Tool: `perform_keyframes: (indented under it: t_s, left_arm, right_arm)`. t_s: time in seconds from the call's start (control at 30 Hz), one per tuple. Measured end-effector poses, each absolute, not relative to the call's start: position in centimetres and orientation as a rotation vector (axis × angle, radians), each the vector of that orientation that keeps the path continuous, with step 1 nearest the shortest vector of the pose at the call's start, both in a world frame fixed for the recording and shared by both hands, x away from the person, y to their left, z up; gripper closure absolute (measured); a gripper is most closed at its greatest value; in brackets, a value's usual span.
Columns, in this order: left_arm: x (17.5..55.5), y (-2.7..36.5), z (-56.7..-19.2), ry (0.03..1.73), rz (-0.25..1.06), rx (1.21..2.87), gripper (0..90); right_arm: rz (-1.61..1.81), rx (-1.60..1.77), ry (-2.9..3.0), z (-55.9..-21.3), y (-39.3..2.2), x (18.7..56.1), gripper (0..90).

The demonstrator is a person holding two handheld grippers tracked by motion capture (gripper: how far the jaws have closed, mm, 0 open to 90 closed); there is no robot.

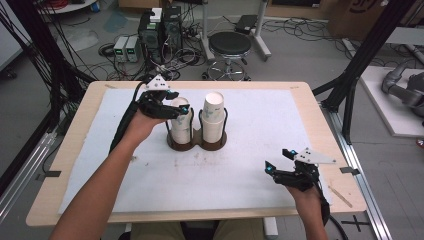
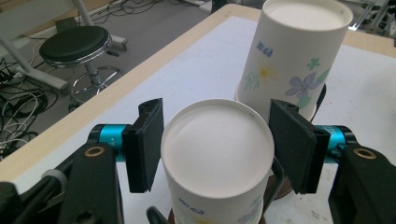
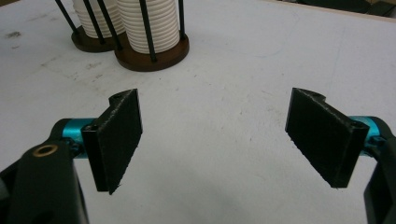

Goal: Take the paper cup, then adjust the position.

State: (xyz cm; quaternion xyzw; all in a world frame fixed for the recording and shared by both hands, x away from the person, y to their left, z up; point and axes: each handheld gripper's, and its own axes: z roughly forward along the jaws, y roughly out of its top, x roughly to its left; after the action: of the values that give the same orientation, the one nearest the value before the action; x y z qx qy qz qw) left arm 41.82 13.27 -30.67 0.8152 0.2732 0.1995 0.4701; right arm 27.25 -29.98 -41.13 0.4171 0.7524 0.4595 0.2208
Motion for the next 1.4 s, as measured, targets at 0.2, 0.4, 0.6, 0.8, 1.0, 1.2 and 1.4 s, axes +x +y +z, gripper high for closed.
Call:
perform_keyframes:
  t_s: [0.2, 0.4, 0.6, 0.8, 1.0, 1.2, 1.4]
  left_arm:
    - [41.3, 13.5, -28.5, 0.674, 0.517, 1.979, 38.0]
    - [40.7, 14.6, -26.8, 0.683, 0.519, 1.914, 38.1]
    - [39.0, 16.5, -25.3, 0.665, 0.491, 1.822, 38.0]
    - [36.3, 18.5, -24.7, 0.639, 0.464, 1.734, 38.0]
    - [34.2, 19.9, -25.9, 0.622, 0.429, 1.693, 38.0]
    - [32.8, 19.7, -27.5, 0.609, 0.391, 1.691, 37.9]
    - [32.1, 18.8, -29.0, 0.577, 0.347, 1.694, 37.9]
  right_arm:
    - [1.269, 1.148, 2.082, -41.1, -29.9, 27.2, 19.2]
    - [1.282, 1.148, 2.075, -41.0, -29.8, 27.1, 19.2]
    - [1.292, 1.142, 2.069, -40.9, -29.8, 27.0, 19.2]
    - [1.319, 1.136, 2.075, -40.8, -29.7, 27.1, 19.2]
    - [1.333, 1.112, 2.102, -40.9, -28.9, 27.6, 19.2]
    - [1.373, 1.07, 2.145, -40.8, -27.9, 27.7, 19.2]
    - [1.394, 1.047, 2.178, -40.8, -27.0, 27.9, 19.1]
